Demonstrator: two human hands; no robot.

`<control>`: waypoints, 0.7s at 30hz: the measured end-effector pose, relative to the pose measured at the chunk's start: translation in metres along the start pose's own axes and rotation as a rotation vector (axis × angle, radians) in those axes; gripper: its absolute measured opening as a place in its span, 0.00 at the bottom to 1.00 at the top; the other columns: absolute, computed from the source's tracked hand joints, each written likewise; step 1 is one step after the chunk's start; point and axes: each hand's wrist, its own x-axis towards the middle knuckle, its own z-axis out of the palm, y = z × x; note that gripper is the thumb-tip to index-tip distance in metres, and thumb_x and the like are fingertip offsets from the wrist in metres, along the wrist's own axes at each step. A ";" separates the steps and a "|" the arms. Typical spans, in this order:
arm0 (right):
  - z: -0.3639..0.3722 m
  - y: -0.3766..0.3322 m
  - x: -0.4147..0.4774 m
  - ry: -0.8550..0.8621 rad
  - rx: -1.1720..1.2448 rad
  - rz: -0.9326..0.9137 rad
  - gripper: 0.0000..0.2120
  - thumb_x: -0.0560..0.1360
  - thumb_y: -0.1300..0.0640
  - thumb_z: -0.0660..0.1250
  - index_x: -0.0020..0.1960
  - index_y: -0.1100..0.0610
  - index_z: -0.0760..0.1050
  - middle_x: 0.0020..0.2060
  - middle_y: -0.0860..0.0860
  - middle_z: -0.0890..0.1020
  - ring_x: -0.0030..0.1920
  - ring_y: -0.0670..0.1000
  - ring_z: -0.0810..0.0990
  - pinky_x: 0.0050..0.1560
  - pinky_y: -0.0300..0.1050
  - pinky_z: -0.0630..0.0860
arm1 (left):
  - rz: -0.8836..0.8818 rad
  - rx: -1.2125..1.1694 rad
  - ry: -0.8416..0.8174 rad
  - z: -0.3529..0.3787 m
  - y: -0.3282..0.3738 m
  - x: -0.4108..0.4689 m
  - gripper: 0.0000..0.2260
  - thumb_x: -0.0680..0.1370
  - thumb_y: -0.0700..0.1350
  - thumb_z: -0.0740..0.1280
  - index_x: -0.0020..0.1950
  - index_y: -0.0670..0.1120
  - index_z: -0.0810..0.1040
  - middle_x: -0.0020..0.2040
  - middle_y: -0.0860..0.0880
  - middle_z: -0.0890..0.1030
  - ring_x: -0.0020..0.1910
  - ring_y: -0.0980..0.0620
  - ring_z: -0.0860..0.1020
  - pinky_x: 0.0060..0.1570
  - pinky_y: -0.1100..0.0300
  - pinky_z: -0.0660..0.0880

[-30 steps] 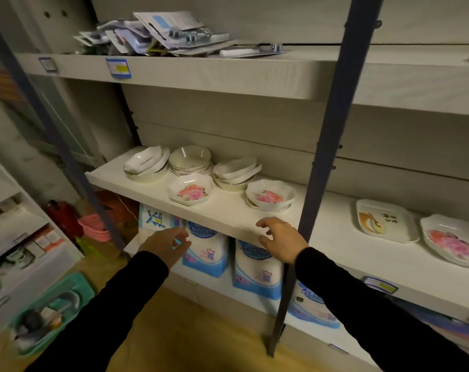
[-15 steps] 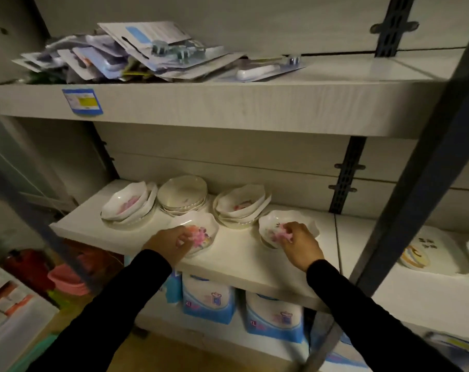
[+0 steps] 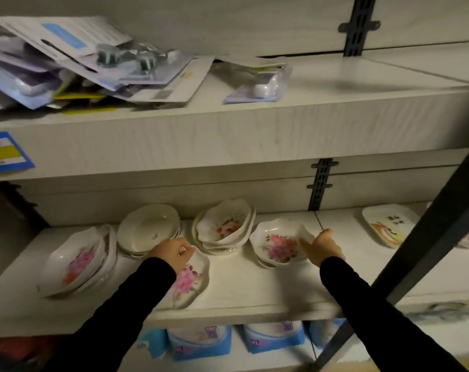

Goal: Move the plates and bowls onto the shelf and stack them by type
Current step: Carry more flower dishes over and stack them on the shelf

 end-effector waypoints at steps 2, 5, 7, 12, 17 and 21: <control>0.005 -0.002 0.008 0.027 -0.038 0.056 0.27 0.74 0.46 0.63 0.62 0.65 0.64 0.58 0.63 0.78 0.57 0.63 0.78 0.59 0.54 0.74 | 0.023 0.013 -0.021 -0.003 -0.009 0.007 0.07 0.77 0.51 0.62 0.40 0.52 0.75 0.44 0.46 0.84 0.45 0.46 0.81 0.48 0.56 0.76; 0.014 -0.001 0.015 0.020 -0.136 0.092 0.22 0.72 0.52 0.65 0.61 0.65 0.69 0.55 0.62 0.80 0.54 0.61 0.81 0.57 0.53 0.78 | 0.049 -0.002 -0.064 -0.006 -0.019 0.016 0.06 0.77 0.51 0.63 0.42 0.51 0.76 0.40 0.48 0.83 0.43 0.47 0.82 0.44 0.60 0.76; 0.020 -0.003 0.012 0.015 -0.155 0.106 0.21 0.73 0.56 0.64 0.62 0.66 0.69 0.56 0.63 0.79 0.56 0.61 0.80 0.58 0.52 0.77 | 0.051 -0.031 -0.084 -0.006 -0.023 0.022 0.06 0.77 0.50 0.63 0.44 0.50 0.76 0.37 0.51 0.81 0.39 0.48 0.81 0.38 0.63 0.73; 0.023 -0.008 0.010 0.057 -0.193 0.102 0.20 0.76 0.61 0.60 0.66 0.67 0.65 0.62 0.65 0.74 0.64 0.63 0.74 0.61 0.50 0.71 | 0.022 -0.108 -0.106 0.000 -0.028 0.043 0.09 0.77 0.50 0.63 0.44 0.47 0.78 0.34 0.49 0.80 0.36 0.48 0.78 0.46 0.58 0.76; 0.016 0.004 0.004 0.141 -0.151 0.065 0.11 0.76 0.63 0.57 0.56 0.66 0.66 0.58 0.69 0.76 0.60 0.66 0.74 0.58 0.51 0.71 | -0.046 -0.160 -0.141 0.003 -0.013 0.058 0.17 0.80 0.49 0.56 0.54 0.37 0.77 0.42 0.40 0.82 0.34 0.45 0.78 0.41 0.58 0.74; 0.009 0.011 -0.006 0.162 -0.091 0.044 0.12 0.76 0.61 0.57 0.56 0.66 0.66 0.52 0.67 0.80 0.54 0.65 0.78 0.52 0.51 0.72 | -0.076 -0.142 -0.204 0.009 -0.008 0.072 0.17 0.81 0.45 0.54 0.62 0.36 0.74 0.53 0.36 0.82 0.48 0.41 0.80 0.52 0.54 0.74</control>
